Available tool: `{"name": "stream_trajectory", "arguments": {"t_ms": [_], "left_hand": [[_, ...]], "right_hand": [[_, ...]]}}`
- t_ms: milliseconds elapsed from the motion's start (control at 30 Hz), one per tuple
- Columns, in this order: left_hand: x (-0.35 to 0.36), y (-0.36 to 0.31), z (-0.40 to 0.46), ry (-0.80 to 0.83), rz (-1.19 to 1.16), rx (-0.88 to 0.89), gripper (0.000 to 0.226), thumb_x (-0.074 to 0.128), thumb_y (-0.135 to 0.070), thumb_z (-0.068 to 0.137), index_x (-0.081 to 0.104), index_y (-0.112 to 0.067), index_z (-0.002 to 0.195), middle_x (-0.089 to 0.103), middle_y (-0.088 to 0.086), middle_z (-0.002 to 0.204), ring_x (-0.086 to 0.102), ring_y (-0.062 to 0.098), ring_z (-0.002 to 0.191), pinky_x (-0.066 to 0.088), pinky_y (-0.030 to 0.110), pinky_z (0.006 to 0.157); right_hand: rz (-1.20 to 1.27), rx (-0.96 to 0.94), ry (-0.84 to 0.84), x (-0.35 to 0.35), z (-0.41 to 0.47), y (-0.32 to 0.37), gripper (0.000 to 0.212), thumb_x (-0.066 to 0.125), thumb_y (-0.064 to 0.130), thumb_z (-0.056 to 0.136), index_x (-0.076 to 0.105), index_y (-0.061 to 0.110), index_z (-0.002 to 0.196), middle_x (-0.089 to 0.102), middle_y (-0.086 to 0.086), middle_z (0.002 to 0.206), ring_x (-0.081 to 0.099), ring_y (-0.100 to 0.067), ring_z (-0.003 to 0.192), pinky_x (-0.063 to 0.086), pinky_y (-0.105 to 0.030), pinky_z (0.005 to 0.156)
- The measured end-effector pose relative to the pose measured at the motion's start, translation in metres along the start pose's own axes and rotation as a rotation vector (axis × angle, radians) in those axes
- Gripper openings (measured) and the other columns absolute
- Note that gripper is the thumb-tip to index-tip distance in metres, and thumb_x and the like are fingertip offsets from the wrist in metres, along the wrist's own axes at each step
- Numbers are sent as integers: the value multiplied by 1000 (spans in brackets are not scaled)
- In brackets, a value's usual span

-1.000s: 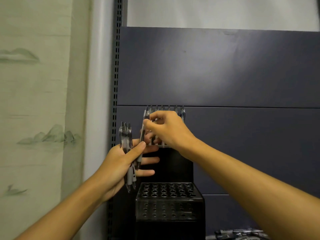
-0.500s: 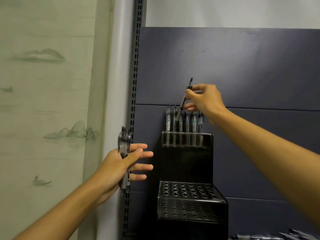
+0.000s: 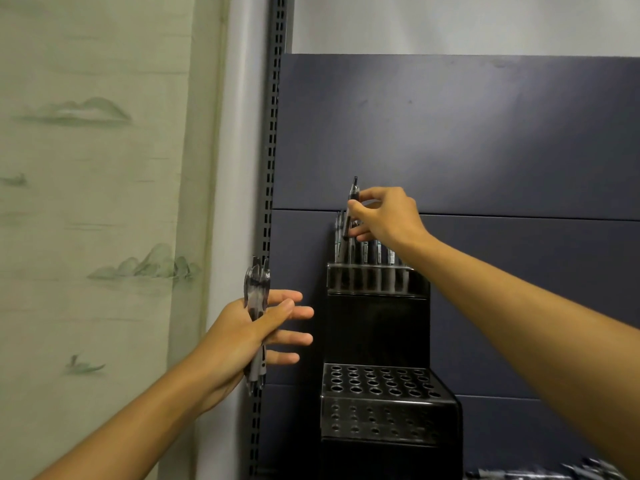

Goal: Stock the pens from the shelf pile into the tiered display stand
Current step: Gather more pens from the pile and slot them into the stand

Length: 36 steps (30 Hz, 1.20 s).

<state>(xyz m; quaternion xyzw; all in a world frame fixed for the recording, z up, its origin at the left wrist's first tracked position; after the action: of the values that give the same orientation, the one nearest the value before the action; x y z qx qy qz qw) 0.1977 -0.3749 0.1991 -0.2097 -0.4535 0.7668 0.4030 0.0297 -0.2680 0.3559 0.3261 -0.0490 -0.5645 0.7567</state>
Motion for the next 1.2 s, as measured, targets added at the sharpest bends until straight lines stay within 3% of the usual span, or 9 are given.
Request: {"name": "stream_trajectory", "arguments": {"t_ms": [300,533,700,967,1067,1200], "left_hand": [[2,2,3,-2,-9,-1,23,59,-22,91,65,-14,112,77,3,101,76,24,80,60,30,58],[11,2,3,9,-8,-11,20,58,-20,94,65,-13,112,77,4,100,76,23,79,60,29,58],[9,0,3,-2,5,-10,21,57,-20,95,65,-13,113,77,2,100,76,23,81,60,29,59],[18,-7,7,-14,24,4,20,58,-23,95,65,-16,112,78,-1,98,73,15,70,51,19,49],[25,-11,9,-6,12,7,20,58,-25,95,65,-17,112,77,-2,99,73,14,70,48,17,47],[50,-18,14,51,7,15,18,57,-25,96,65,-19,110,78,-1,99,72,15,70,45,18,47]], "right_hand": [[-36,86,78,7,7,-1,36,61,19,98,58,3,130,72,-16,100,75,-25,75,63,-39,74],[-175,176,184,18,16,1,21,65,17,95,68,-2,104,74,-16,88,75,-27,71,64,-35,68],[-265,167,280,30,8,-8,24,64,19,96,68,-4,100,74,-15,88,75,-25,71,63,-32,65],[-402,17,209,19,-7,-12,35,66,39,92,72,6,98,76,-8,85,74,-17,69,61,-25,66],[-359,-132,175,8,-28,7,33,64,44,92,73,14,101,75,0,81,72,-8,66,58,-18,63],[-267,-253,364,20,-66,27,32,66,47,90,73,23,109,75,10,90,69,3,78,58,-18,71]]}}
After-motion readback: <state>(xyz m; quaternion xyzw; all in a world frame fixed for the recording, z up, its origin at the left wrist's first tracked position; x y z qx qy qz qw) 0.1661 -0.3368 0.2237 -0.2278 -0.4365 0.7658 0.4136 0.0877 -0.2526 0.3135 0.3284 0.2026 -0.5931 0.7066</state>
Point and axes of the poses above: each hand's wrist, its own z-axis towards the middle knuckle, its own x-axis out of the palm, y = z × x, the point moved 8 cm from there along z, towards the middle knuckle
